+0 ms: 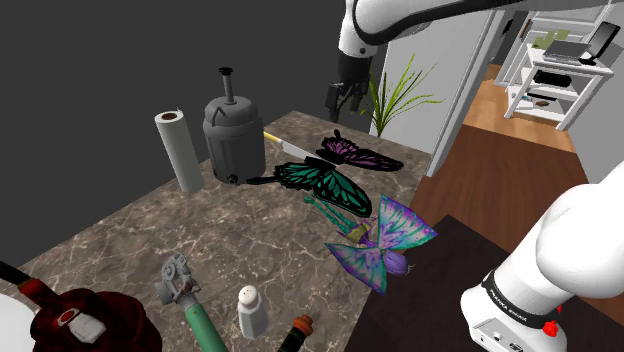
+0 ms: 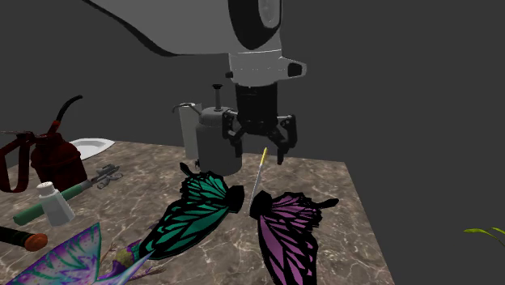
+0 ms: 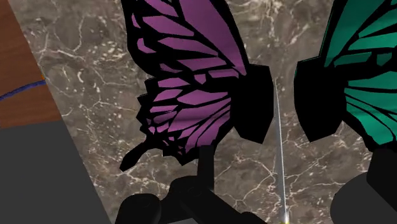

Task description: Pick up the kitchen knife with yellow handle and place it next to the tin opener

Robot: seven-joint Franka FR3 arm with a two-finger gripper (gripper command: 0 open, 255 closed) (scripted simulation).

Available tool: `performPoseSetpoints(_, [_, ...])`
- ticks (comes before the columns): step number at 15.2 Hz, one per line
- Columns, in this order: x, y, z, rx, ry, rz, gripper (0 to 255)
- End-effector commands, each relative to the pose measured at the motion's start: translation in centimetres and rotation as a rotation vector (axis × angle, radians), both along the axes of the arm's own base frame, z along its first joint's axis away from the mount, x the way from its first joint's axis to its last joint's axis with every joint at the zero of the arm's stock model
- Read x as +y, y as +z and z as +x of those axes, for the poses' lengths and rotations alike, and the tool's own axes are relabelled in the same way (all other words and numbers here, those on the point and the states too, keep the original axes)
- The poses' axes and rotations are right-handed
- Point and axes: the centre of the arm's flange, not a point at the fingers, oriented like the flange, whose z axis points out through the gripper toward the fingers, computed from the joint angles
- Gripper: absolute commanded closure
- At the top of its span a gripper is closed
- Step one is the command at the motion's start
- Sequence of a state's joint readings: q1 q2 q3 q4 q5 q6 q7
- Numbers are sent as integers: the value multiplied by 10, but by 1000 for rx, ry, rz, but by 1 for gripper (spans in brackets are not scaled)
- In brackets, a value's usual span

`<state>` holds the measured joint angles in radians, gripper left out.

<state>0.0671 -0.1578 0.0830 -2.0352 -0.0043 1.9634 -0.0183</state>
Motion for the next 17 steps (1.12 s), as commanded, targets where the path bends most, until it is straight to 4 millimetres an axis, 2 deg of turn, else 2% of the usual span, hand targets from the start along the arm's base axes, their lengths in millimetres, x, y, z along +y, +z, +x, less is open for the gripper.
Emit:
performPoseSetpoints(1, [12, -14, 23, 8, 22, 0, 0])
performPoseSetpoints(14, [77, -112, 156, 63, 159, 0, 0])
performPoseSetpoints(15, [82, -119, 165, 66, 168, 0, 0])
performPoseSetpoints(17, [82, -129, 165, 66, 168, 0, 0])
